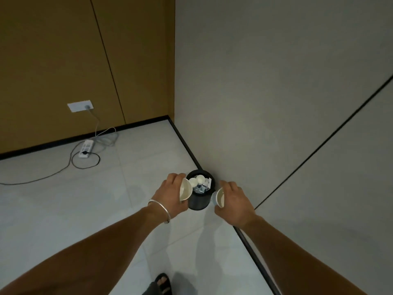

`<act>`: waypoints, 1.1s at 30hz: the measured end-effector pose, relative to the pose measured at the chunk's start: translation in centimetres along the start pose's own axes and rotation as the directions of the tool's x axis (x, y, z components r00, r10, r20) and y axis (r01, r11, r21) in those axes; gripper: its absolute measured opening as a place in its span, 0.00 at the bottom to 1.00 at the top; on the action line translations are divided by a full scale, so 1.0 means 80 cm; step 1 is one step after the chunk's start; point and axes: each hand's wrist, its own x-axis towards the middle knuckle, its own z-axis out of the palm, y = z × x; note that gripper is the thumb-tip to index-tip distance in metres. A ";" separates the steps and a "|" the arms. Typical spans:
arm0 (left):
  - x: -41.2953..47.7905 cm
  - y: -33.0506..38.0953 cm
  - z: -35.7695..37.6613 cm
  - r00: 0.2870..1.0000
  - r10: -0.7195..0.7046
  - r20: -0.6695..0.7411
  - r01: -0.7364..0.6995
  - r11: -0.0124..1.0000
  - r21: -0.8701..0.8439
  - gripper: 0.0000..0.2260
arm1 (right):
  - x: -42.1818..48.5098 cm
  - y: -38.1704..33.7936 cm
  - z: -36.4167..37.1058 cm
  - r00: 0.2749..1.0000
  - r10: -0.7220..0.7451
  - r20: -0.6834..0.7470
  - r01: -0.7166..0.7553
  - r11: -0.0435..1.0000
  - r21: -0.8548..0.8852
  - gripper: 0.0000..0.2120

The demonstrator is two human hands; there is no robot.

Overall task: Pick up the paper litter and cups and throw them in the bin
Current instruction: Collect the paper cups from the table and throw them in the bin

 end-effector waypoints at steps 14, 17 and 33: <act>0.297 -0.062 0.096 0.976 -0.190 0.106 0.195 0.980 -0.043 0.39 | 0.344 0.103 0.027 0.986 -0.021 0.166 0.010 0.998 0.068 0.38; 0.350 -0.080 0.137 0.956 -0.259 0.140 0.270 0.960 -0.072 0.36 | 0.412 0.132 0.052 0.975 -0.077 0.206 0.067 0.996 0.056 0.37; 0.491 -0.283 0.509 0.956 -0.268 0.116 0.283 0.949 -0.137 0.37 | 0.665 0.271 0.429 0.950 -0.149 0.273 0.171 0.983 -0.060 0.41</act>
